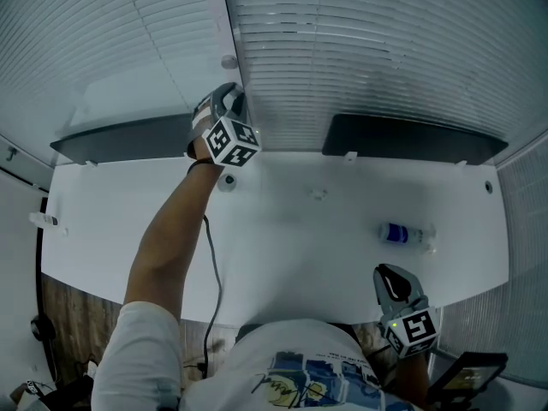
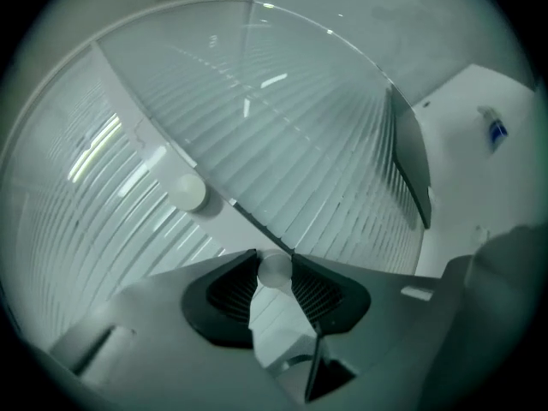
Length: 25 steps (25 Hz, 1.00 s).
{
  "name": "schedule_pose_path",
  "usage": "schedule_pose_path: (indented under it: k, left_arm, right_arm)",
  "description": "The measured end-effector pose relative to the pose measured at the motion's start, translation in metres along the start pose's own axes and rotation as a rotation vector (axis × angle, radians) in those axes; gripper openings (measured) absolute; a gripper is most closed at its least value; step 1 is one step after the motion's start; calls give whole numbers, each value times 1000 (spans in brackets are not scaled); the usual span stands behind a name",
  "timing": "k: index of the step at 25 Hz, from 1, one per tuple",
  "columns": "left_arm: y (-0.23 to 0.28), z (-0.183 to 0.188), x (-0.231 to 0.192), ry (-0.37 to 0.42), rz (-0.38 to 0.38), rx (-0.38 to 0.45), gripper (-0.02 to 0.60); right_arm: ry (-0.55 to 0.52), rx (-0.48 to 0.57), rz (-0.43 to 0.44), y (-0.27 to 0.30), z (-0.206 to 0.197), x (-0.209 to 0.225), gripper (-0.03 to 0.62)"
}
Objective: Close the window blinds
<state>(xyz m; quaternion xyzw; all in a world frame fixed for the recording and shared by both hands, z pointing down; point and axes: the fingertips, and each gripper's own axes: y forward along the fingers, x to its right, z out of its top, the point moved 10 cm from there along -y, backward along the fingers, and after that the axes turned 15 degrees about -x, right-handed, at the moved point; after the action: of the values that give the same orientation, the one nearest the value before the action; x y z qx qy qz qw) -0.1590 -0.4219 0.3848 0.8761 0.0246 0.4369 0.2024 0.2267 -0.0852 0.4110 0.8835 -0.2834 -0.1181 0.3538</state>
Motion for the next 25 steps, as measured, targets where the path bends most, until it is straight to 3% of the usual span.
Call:
schedule_pose_path:
  k: [7, 10, 19, 23, 25]
  left_arm:
    - [-2, -4, -11, -522, -137, 1, 126]
    - [-1, -6, -15, -700, -187, -2, 124]
    - [5, -15, -19, -1062, -361, -3, 124]
    - [7, -18, -22, -1145, -414, 2, 124]
    - [7, -17, -23, -1108, -414, -4, 126]
  right_arm:
    - [-2, -3, -4, -1, 2, 0, 20]
    - [1, -5, -1, -1, 2, 1, 20]
    - [-4, -6, 10, 1, 3, 1, 20]
    - [-7, -6, 11, 1, 4, 2, 20]
    - [-10, -4, 12, 1, 4, 2, 20]
